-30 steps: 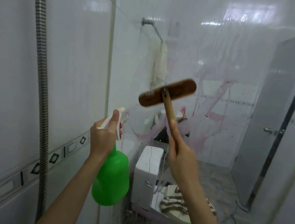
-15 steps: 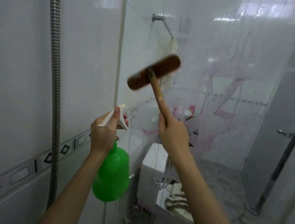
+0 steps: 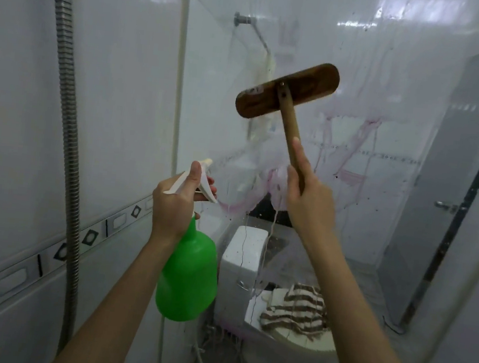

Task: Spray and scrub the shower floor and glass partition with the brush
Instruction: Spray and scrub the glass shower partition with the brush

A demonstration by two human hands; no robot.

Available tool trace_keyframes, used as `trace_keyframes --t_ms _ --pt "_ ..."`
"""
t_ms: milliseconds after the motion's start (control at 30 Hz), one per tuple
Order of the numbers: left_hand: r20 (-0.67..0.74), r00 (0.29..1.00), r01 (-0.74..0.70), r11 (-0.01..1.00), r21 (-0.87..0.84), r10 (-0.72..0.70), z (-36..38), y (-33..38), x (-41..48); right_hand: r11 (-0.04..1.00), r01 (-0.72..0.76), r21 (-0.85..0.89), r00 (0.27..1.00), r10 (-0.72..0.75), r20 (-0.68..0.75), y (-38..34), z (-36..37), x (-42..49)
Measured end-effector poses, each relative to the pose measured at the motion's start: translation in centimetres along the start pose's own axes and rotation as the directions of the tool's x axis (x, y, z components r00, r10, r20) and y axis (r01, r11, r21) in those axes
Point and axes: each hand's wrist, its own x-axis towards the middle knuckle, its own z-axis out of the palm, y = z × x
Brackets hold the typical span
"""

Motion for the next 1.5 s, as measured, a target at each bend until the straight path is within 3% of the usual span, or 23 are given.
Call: trace_keyframes --t_ms 167,400,600,767,867,967,1167,1233,1367,1500 --pt "0.027 1.000 0.003 1.000 -0.025 -0.002 1.3 0.3 0.1 0.973 -0.138 0.184 0.990 0.135 0.028 3.4 -0.6 -10.1" --pt "0.083 0.996 0.041 0.996 -0.084 -0.034 4.1 0.4 -0.3 0.981 -0.082 0.174 0.972 0.117 -0.205 2.6 -6.2 4.1" --pt "0.127 0.992 0.024 0.993 -0.111 -0.010 5.4 0.4 -0.2 0.940 -0.192 0.282 0.968 0.229 -0.106 5.5 -4.3 -8.0" --pt "0.157 0.988 0.033 0.992 -0.124 -0.013 7.0 0.7 0.0 0.935 -0.169 0.313 0.957 0.232 -0.176 4.1 -8.4 3.1" --pt "0.177 0.984 0.029 0.991 -0.128 -0.006 7.7 0.7 0.1 0.951 -0.147 0.273 0.964 0.200 -0.177 6.0 -7.5 -1.8" --pt "0.206 0.978 -0.005 0.991 -0.133 0.033 8.2 0.8 -0.1 0.919 -0.241 0.313 0.946 0.295 -0.137 7.3 -5.4 -11.3" --pt "0.215 0.976 -0.014 0.989 -0.145 0.045 9.5 1.0 -0.9 0.964 -0.153 0.218 0.941 0.210 -0.267 6.6 -11.1 1.3" --pt "0.218 0.976 0.009 0.988 -0.156 0.025 9.8 0.8 -1.2 0.971 -0.141 0.191 0.945 0.189 -0.265 7.8 -10.4 -0.5" --pt "0.230 0.973 0.019 0.988 -0.151 0.017 9.9 -0.5 -1.9 0.923 -0.313 0.223 0.918 0.354 -0.178 10.0 -5.8 -15.5" --pt "0.254 0.967 0.049 0.994 -0.097 -0.023 10.4 -1.7 -2.5 0.934 -0.278 0.223 0.933 0.318 -0.168 8.8 -7.7 -9.2"
